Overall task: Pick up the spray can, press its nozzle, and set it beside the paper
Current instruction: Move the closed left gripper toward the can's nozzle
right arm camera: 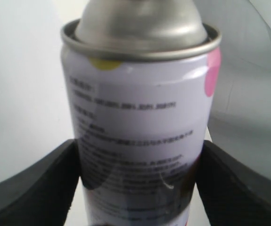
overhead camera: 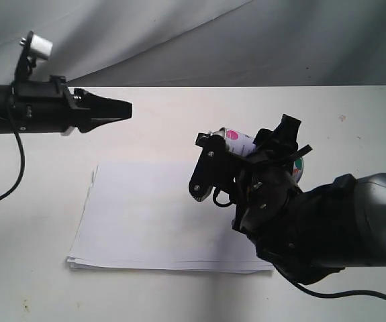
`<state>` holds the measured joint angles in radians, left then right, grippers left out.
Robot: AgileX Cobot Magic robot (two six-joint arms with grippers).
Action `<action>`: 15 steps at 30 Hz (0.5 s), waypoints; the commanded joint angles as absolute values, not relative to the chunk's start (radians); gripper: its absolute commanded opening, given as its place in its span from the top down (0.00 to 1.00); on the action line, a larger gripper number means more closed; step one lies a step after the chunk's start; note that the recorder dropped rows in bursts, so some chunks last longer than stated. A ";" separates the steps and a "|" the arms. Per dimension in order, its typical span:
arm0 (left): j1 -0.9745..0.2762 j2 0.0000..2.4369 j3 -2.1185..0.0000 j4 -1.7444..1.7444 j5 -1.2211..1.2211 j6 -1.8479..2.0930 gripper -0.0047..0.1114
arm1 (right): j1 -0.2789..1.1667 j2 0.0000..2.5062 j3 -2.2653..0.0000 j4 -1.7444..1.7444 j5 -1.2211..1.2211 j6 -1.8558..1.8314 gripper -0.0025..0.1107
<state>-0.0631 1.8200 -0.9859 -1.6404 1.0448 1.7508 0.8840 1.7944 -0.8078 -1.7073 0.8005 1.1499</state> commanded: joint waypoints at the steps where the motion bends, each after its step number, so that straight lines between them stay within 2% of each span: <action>1: -0.071 1.942 -1.059 -1.657 1.221 1.814 0.96 | 0.886 1.785 -0.817 -1.744 0.841 1.154 0.98; 15: -0.109 2.027 -1.128 -1.583 1.221 1.948 0.96 | 0.886 1.785 -0.817 -1.744 0.841 1.143 0.98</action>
<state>-0.0812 2.0275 -1.1086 -1.5894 1.2042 1.9077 0.8840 1.7944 -0.8078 -1.7073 0.8005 1.1474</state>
